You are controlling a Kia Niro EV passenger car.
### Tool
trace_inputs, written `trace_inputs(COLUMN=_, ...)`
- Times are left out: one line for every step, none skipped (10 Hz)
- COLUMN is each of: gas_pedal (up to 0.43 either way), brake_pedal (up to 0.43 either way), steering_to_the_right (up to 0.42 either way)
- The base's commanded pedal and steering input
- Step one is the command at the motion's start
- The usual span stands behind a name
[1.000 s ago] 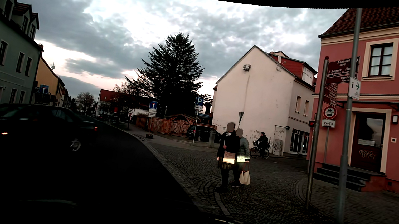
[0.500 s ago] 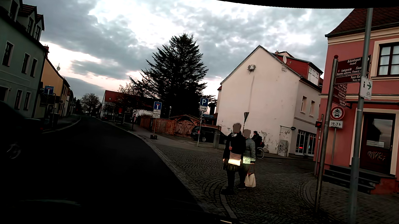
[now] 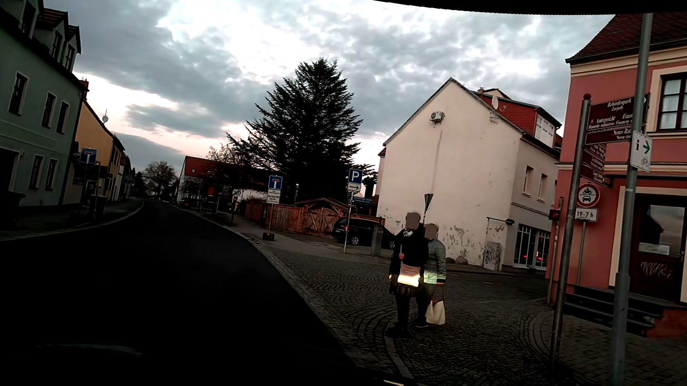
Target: Follow the waypoints while adhering to traffic rules and regulations
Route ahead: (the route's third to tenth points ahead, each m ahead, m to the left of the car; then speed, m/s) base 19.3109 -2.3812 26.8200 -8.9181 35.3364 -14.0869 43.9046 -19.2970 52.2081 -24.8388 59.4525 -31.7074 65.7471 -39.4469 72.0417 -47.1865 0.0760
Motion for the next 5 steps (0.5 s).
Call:
trace_inputs(gas_pedal=0.000, brake_pedal=0.146, steering_to_the_right=-0.697)
trace_inputs(gas_pedal=0.000, brake_pedal=0.146, steering_to_the_right=-0.697)
trace_inputs(gas_pedal=0.000, brake_pedal=0.146, steering_to_the_right=-0.698)
trace_inputs(gas_pedal=0.000, brake_pedal=0.140, steering_to_the_right=-0.697)
trace_inputs(gas_pedal=0.000, brake_pedal=0.140, steering_to_the_right=-0.697)
